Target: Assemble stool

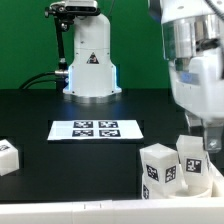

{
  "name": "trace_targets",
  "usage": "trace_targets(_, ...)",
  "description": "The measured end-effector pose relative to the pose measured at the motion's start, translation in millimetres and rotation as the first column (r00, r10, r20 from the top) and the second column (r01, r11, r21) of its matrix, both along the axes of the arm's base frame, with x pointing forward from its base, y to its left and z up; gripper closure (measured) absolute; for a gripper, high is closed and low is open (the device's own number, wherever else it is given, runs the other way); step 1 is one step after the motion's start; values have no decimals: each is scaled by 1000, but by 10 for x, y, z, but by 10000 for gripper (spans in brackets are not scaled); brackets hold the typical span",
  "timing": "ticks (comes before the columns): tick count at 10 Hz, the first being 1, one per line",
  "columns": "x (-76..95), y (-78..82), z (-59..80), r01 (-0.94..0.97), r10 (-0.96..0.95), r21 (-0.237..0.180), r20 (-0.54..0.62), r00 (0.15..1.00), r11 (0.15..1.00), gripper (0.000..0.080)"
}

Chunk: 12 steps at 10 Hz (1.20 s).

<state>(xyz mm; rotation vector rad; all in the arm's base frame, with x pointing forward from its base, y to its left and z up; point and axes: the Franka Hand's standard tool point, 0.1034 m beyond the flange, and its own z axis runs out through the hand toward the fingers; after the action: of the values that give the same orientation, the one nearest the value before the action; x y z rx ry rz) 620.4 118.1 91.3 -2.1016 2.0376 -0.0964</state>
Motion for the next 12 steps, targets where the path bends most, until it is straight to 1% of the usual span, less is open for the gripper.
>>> trace_targets(1, 8, -19, 60, -181, 182, -29, 17, 983, 983, 152)
trace_targets(2, 5, -27, 61, -277, 278, -50, 20, 960, 960, 152)
trace_targets(4, 2, -32, 50, -407, 410, -81, 24, 912, 910, 151)
trace_targets(5, -2, -26, 55, -491, 495, -101, 18, 868, 865, 151)
trace_targets(6, -4, 1, 106, -652, 656, -133, -21, 755, 746, 151)
trace_targets(7, 44, 10, 193, -813, 818, -180, -61, 571, 554, 151)
trace_targets(8, 45, 28, 211, -882, 886, -180, -89, 455, 435, 151)
trace_targets(9, 35, 24, 186, -941, 943, -173, -114, 311, 289, 151)
trace_targets(11, 47, 5, 178, -966, 972, -187, -123, 202, 177, 151)
trace_targets(12, 50, -7, 172, -978, 985, -193, -137, 101, 73, 151)
